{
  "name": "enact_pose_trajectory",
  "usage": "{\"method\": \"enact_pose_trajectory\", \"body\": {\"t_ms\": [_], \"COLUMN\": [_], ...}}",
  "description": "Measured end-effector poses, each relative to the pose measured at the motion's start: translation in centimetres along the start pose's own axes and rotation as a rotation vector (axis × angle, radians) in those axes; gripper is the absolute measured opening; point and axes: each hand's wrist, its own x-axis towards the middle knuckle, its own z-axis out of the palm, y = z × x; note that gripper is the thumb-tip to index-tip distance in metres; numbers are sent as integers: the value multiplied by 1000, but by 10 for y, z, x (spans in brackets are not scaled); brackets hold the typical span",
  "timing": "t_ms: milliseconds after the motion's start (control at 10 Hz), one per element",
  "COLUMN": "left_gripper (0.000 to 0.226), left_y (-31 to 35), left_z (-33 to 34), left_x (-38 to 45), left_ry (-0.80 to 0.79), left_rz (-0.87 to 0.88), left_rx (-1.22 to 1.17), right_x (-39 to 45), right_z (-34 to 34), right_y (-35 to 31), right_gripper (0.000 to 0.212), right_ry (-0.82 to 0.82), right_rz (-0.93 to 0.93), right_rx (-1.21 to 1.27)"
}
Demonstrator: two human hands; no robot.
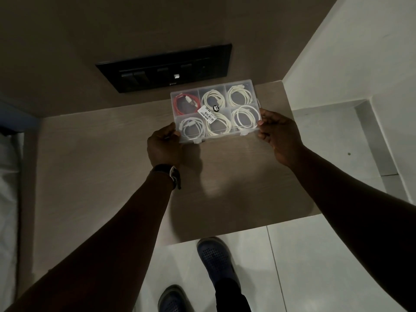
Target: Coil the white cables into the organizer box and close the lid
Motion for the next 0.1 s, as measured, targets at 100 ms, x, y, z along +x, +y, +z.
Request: {"method": "enact_pose_trajectory", "body": {"t_ms": [100], "left_gripper": [33], "left_y": [5], "left_z": [-3], "left_x": [-5], "left_ry": [-18], "left_rz": [42], "left_rx": [116], "right_x": [-3], "right_z": [-5], "right_y": [0], "right_gripper": [27], "right_ry": [-2], "right_rz": [-68], "right_rx": [-138]}}
